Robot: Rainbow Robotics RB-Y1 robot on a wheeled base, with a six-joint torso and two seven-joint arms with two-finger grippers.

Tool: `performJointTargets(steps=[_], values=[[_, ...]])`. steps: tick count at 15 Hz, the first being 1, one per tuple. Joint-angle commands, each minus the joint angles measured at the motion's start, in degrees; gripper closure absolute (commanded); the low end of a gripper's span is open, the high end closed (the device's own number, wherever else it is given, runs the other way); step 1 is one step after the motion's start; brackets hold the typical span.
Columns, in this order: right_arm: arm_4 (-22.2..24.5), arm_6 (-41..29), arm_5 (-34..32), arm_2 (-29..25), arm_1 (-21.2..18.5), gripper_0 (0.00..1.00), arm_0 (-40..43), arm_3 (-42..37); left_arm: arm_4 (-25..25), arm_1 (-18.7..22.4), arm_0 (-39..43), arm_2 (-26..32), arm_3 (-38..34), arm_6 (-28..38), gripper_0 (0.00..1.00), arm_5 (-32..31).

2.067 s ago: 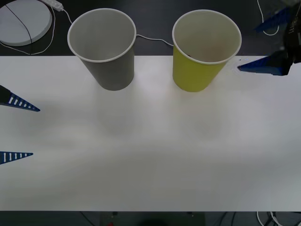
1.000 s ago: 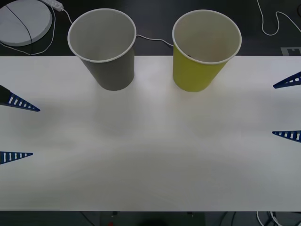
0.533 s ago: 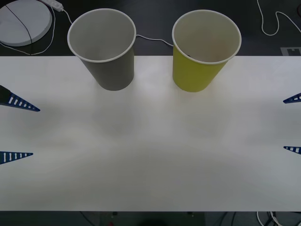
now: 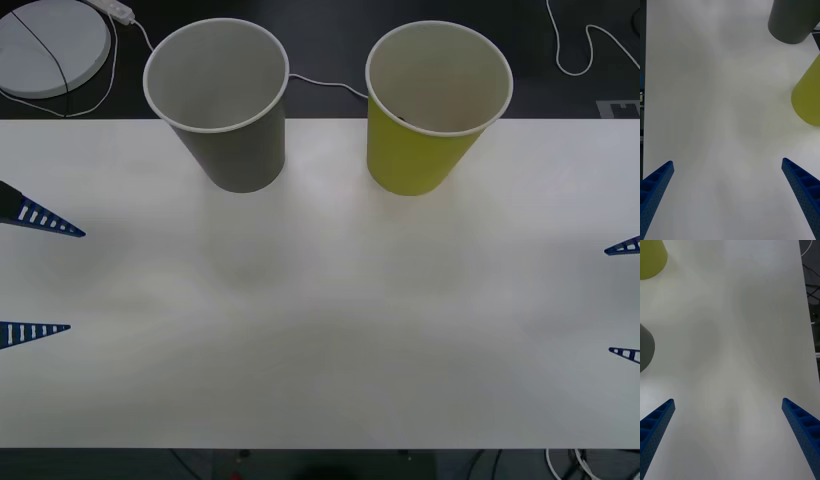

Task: Put the can into the green bin and the plastic bottle into the gray bin

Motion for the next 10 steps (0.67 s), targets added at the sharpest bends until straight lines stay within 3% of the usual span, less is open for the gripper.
performJointTargets(steps=[1, 10], values=[[-0.43, 0.46, 0.01, 0.01, 1.39, 0.00, 0.55, -0.19, 0.00, 0.00, 0.00, 0.00, 0.00, 0.00, 0.00, 0.00], [-0.43, 1.08, 0.01, 0.18, 2.53, 0.00, 0.64, -0.10, 0.00, 0.00, 0.00, 0.00, 0.00, 0.00, 0.00, 0.00]])
